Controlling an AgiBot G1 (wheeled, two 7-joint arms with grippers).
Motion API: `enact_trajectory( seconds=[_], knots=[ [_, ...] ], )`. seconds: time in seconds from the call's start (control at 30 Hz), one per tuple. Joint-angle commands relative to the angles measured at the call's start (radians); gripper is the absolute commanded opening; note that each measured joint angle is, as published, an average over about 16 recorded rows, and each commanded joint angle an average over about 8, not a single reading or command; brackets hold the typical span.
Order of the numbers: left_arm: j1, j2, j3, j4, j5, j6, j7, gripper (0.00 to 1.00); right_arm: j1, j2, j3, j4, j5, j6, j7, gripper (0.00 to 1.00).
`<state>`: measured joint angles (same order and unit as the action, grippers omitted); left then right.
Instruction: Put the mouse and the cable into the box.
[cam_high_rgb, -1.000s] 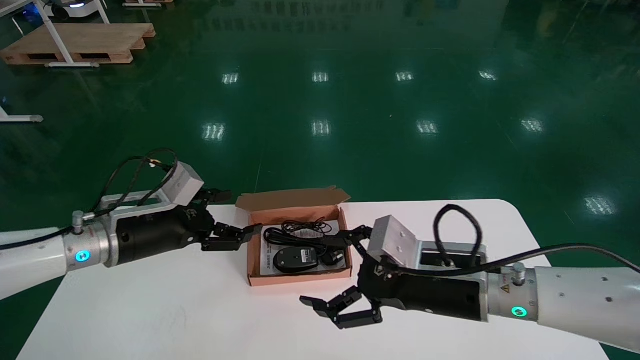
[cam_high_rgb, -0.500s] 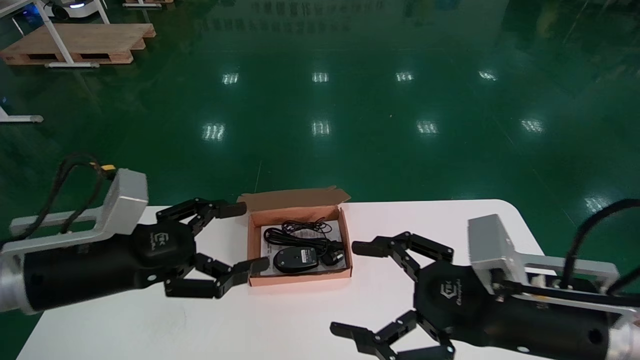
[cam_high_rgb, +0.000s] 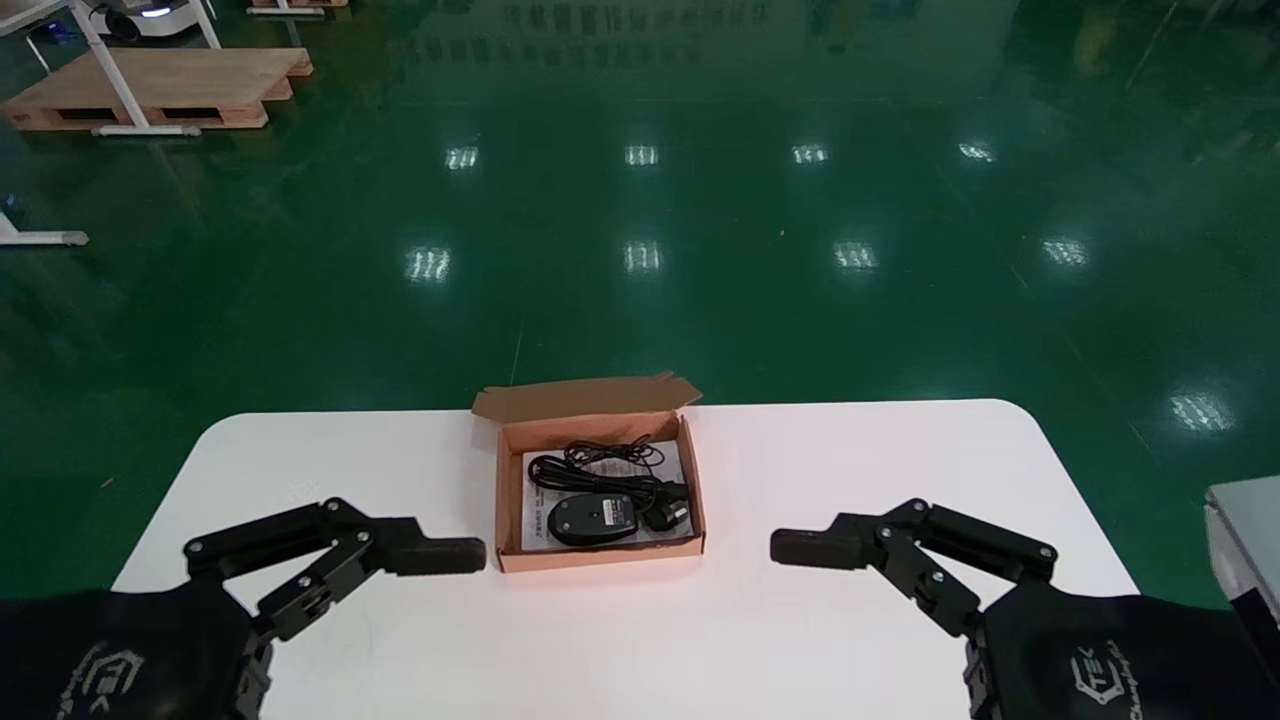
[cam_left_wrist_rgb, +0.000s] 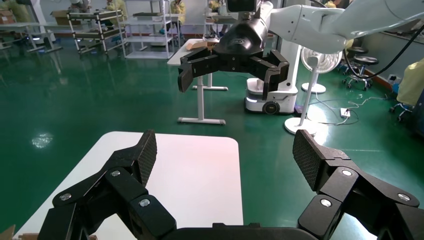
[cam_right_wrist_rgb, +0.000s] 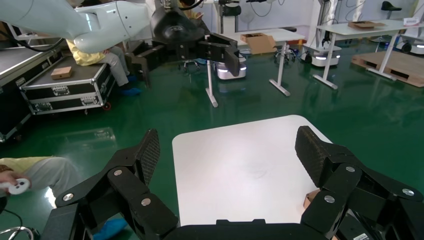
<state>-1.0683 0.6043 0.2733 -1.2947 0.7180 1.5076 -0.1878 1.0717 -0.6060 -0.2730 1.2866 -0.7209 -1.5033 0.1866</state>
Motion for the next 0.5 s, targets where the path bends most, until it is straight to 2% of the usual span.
enact_trajectory(
  seconds=[0.03, 0.5],
  knots=[
    [0.014, -0.016, -0.013, -0.024, -0.027, 0.027, 0.000, 1.00, -0.006, 0.010, 0.011, 0.006, 0.014, -0.012, 0.002, 1.00],
    [0.000, 0.000, 0.000, 0.000, 0.000, 0.000, 0.000, 1.00, -0.001, 0.000, 0.000, 0.000, 0.000, 0.001, 0.002, 1.00]
  ],
)
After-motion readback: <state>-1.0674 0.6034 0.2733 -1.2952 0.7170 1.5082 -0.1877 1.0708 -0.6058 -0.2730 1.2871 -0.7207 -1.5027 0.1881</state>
